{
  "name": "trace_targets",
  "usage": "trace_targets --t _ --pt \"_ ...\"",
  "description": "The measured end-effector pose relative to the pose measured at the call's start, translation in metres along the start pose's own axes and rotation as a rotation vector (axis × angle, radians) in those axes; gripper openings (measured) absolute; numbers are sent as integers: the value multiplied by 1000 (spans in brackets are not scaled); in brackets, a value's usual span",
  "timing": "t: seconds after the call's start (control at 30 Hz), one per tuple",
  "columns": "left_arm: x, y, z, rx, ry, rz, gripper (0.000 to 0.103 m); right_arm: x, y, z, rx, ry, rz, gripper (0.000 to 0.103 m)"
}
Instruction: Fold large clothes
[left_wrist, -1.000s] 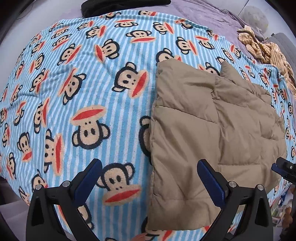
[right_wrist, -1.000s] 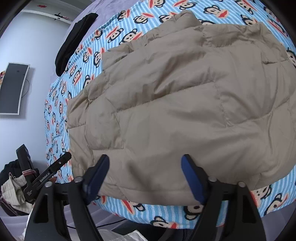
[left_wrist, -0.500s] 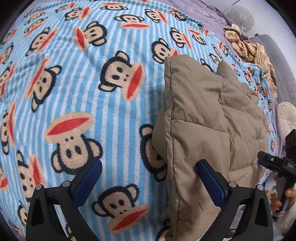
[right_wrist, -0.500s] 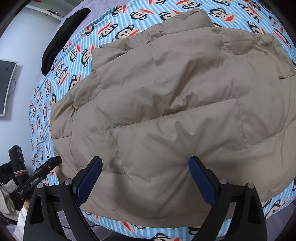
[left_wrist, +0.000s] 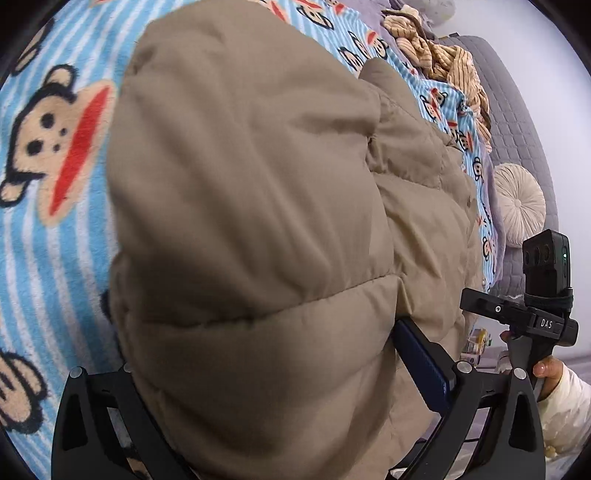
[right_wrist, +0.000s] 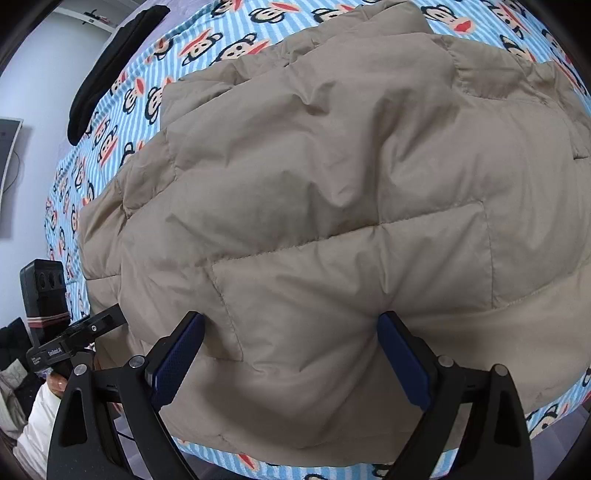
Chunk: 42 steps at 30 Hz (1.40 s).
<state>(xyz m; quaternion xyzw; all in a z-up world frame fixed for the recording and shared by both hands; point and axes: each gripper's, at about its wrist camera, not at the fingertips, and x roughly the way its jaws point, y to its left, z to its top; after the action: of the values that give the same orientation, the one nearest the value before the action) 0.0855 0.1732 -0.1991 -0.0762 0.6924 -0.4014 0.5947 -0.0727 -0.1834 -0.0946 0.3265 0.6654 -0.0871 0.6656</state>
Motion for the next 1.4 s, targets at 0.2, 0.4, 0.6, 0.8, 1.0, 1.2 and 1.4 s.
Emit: trace_targets --t 0.2,0.4,0.6,0.8,1.0,1.2,1.4 --pt "7 -22 2 27 30 -53 37 1 0 0 -4 1 11 96" --pt "-14 -60 -5 56 -23 23 31 -24 -9 2 -34 -10 82 96" --pt "-36 -109 -10 40 -92 92 28 -44 -32 18 -63 -90 60 9" --pt "-46 -180 -11 50 -126 151 28 -18 -47 32 -80 -58 117 9" --pt "-23 -259 -1 92 -94 207 28 8 -63 45 -36 -35 211 9" --pt "19 -320 11 184 -20 223 29 22 -81 50 12 -20 304 5" --pt "48 -354 21 221 12 238 31 18 -95 49 74 -14 366 3"
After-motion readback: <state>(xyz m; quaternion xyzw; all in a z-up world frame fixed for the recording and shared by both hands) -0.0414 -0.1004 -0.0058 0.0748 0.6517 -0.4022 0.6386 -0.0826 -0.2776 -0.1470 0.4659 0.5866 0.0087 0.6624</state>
